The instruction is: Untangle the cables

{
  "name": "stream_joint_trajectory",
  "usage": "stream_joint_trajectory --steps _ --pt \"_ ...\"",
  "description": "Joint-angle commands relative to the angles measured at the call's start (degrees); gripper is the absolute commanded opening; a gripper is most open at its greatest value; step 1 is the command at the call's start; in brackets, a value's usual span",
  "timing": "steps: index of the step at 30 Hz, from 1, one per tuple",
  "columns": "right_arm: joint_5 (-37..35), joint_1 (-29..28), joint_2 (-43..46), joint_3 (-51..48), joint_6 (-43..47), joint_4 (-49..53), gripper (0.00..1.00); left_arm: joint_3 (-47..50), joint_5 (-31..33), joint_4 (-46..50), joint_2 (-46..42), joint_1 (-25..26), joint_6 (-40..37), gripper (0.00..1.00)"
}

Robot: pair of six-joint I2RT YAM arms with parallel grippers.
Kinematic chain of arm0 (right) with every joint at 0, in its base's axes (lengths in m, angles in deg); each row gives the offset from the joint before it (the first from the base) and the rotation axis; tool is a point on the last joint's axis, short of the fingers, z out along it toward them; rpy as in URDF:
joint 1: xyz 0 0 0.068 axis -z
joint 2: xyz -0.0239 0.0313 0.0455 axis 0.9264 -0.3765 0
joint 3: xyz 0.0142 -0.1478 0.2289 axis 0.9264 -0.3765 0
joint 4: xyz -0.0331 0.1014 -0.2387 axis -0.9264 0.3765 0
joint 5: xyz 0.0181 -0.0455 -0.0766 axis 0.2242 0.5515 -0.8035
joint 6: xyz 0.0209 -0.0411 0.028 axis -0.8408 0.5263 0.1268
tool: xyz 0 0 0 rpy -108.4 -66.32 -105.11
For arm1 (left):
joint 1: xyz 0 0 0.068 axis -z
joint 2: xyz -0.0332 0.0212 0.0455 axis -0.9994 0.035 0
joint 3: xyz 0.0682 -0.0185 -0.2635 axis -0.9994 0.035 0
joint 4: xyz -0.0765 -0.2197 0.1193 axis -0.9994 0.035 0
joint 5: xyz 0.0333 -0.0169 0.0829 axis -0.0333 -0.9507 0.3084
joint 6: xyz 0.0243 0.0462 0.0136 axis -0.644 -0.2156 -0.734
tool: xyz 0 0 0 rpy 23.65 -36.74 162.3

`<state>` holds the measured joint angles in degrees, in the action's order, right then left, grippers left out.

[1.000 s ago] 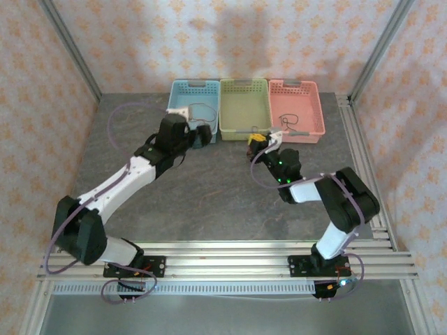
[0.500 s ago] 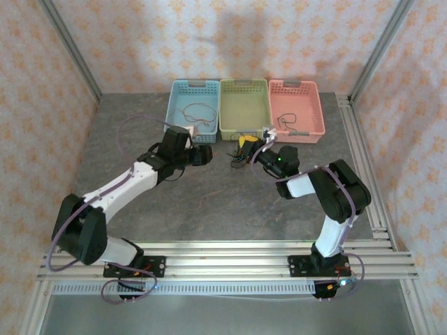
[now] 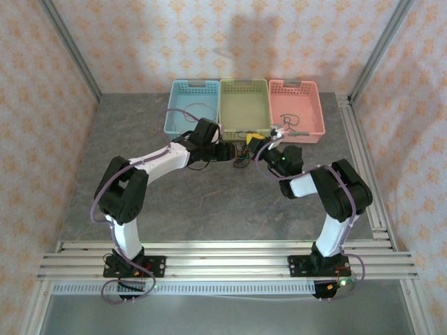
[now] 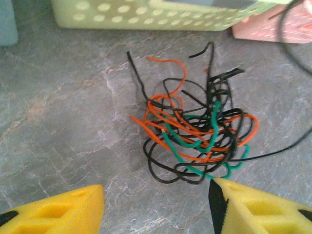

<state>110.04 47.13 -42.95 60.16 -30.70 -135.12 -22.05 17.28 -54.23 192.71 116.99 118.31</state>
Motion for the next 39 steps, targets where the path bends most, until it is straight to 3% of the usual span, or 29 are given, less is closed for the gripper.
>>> stream_joint_trajectory --steps 1,11,17,25,39 --pt "-0.7 0.52 0.54 -0.66 -0.27 -2.71 0.0 -2.49 -0.03 -0.15 1.01 1.2 3.61 0.6" --pt "-0.16 0.53 0.57 -0.55 -0.19 -2.62 0.0 -6.11 -0.14 -3.07 5.6 2.07 9.36 0.57" --pt "-0.08 0.53 0.4 -0.32 -0.33 -2.49 0.0 -6.38 -0.29 -2.71 7.4 3.51 9.46 0.53" --pt "-0.17 0.45 0.44 -0.2 -0.25 -2.06 0.0 -4.16 -2.02 -5.76 6.28 4.67 10.38 0.59" --pt "-0.01 0.48 0.43 -0.06 -0.26 -1.69 0.0 -6.82 -1.78 -3.28 7.66 6.86 8.15 0.53"
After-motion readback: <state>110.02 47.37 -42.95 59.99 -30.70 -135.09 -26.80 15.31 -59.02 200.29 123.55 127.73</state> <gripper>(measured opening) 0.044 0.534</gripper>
